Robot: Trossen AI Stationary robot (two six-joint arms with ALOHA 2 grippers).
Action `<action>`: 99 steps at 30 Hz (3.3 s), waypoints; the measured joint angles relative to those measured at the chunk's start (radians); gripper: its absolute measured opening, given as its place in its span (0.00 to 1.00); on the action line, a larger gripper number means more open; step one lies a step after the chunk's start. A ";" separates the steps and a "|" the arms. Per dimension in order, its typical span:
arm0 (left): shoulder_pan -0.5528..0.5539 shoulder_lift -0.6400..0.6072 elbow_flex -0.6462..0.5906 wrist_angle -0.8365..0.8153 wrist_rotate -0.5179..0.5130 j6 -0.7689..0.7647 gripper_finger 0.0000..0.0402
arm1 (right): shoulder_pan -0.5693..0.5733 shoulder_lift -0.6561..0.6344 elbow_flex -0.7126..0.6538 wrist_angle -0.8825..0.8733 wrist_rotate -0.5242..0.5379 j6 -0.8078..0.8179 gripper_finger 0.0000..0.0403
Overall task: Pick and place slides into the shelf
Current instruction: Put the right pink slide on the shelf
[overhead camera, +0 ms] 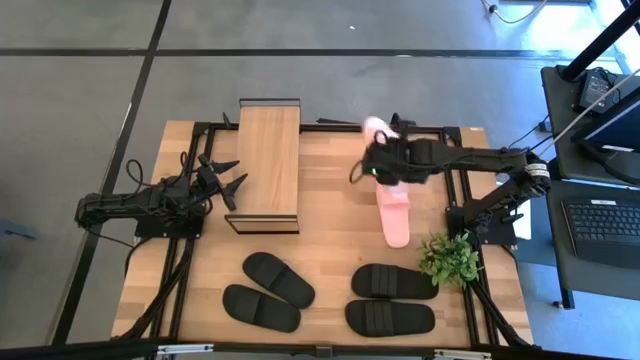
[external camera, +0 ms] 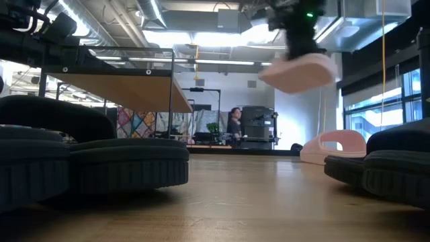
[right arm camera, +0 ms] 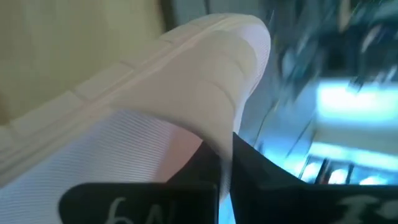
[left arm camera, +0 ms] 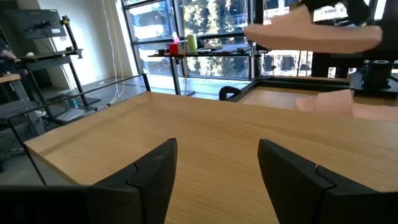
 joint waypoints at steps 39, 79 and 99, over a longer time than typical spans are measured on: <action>0.000 0.000 0.000 -0.014 0.004 0.076 0.54 | -0.319 0.606 0.687 0.968 -0.917 -1.317 0.03; 0.000 0.000 0.001 -0.023 0.001 0.077 0.54 | -0.310 0.899 0.943 0.871 -1.024 -1.516 0.03; 0.000 0.000 0.001 -0.023 -0.025 0.085 0.54 | -0.319 0.946 0.942 0.924 -1.037 -1.492 0.06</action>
